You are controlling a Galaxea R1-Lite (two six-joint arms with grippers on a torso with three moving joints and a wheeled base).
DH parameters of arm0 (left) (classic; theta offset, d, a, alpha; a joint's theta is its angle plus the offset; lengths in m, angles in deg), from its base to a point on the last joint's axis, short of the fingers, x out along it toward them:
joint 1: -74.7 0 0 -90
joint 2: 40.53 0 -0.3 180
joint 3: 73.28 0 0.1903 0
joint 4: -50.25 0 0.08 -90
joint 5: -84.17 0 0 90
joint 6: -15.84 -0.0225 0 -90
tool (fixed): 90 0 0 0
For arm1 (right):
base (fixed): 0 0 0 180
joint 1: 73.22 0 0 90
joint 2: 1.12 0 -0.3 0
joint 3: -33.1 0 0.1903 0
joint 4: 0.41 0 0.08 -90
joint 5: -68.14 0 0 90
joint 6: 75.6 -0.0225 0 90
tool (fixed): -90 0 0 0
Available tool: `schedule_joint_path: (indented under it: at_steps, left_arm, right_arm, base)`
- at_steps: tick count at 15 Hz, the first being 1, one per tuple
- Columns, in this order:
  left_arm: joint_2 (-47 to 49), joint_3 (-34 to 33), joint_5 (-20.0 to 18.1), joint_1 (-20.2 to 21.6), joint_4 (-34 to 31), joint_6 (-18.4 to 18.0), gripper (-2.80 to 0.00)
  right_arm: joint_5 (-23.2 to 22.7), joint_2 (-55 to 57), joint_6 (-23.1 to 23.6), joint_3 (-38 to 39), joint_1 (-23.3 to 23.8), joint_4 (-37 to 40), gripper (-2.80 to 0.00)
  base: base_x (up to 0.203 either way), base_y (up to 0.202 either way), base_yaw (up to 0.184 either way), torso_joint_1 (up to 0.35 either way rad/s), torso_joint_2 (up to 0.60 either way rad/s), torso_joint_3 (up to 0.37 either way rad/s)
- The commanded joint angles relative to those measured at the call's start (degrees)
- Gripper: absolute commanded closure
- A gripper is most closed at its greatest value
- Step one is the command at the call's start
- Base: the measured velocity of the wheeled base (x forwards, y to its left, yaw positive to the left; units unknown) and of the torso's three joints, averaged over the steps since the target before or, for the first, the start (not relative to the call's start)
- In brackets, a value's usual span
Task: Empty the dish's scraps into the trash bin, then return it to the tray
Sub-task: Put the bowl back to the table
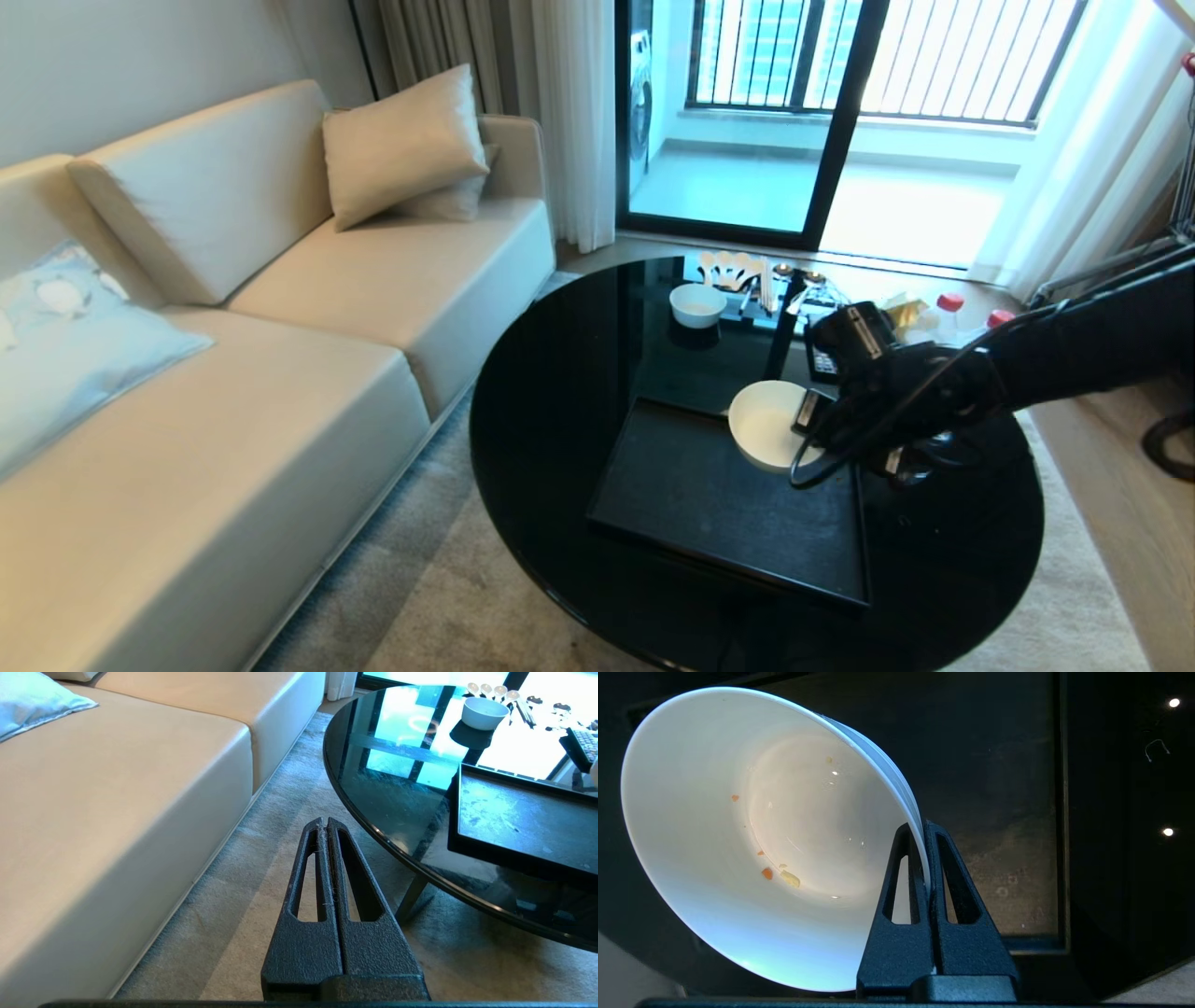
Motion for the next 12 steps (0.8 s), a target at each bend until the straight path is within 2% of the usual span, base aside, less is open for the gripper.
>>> schedule_joint_path:
  at_steps: [1, 5, 12]
  left_arm:
    - [0.0, 0.0, 0.0, 0.0, 0.0, 0.0, 0.00]
    - [0.0, 0.0, 0.0, 0.0, 0.0, 0.0, 0.00]
    - [0.0, 0.0, 0.0, 0.0, 0.0, 0.0, 0.00]
  right_arm:
    - [0.5, 8.1, -0.7, -3.3, 2.2, -0.9, 0.00]
    - [0.6, 14.2, -0.7, -8.5, 7.1, -1.1, 0.00]
    - [-1.4, 16.7, -0.7, -8.8, 7.7, -1.3, 0.00]
  base:
    - [0.000, 0.000, 0.000, 0.000, 0.00, 0.000]
    - [0.000, 0.000, 0.000, 0.000, 0.00, 0.000]
    - [0.000, 0.000, 0.000, 0.000, 0.00, 0.000]
